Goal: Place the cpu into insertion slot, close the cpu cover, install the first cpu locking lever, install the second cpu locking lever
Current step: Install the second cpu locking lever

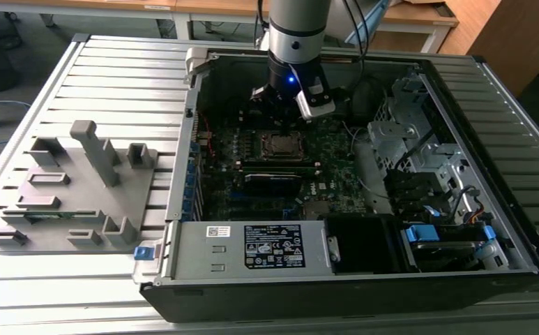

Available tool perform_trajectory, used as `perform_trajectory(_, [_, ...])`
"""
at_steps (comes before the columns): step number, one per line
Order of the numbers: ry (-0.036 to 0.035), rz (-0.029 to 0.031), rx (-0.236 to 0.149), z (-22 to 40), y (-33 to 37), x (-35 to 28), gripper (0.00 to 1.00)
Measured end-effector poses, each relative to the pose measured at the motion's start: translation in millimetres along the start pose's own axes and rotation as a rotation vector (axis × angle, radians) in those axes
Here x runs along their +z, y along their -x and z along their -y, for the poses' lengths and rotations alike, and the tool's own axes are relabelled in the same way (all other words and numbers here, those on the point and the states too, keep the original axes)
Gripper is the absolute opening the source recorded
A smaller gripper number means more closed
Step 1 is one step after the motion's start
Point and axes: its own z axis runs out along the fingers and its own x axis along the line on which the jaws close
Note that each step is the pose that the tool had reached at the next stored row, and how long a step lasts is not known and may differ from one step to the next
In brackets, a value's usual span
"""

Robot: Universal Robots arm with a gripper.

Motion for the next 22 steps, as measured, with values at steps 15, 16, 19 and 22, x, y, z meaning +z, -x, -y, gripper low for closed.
perform_trajectory(15, [0.0000, 0.0000, 0.000, 2.4, 0.5, -2.8, 0.11])
perform_trajectory(16, [0.0001, 0.0000, 0.000, 3.1, 0.6, -2.9, 0.11])
perform_trajectory(19, [0.0001, 0.0001, 0.000, 5.5, 1.0, -3.0, 0.11])
perform_trajectory(22, [0.0002, 0.0001, 0.000, 6.9, 1.2, -3.0, 0.11])
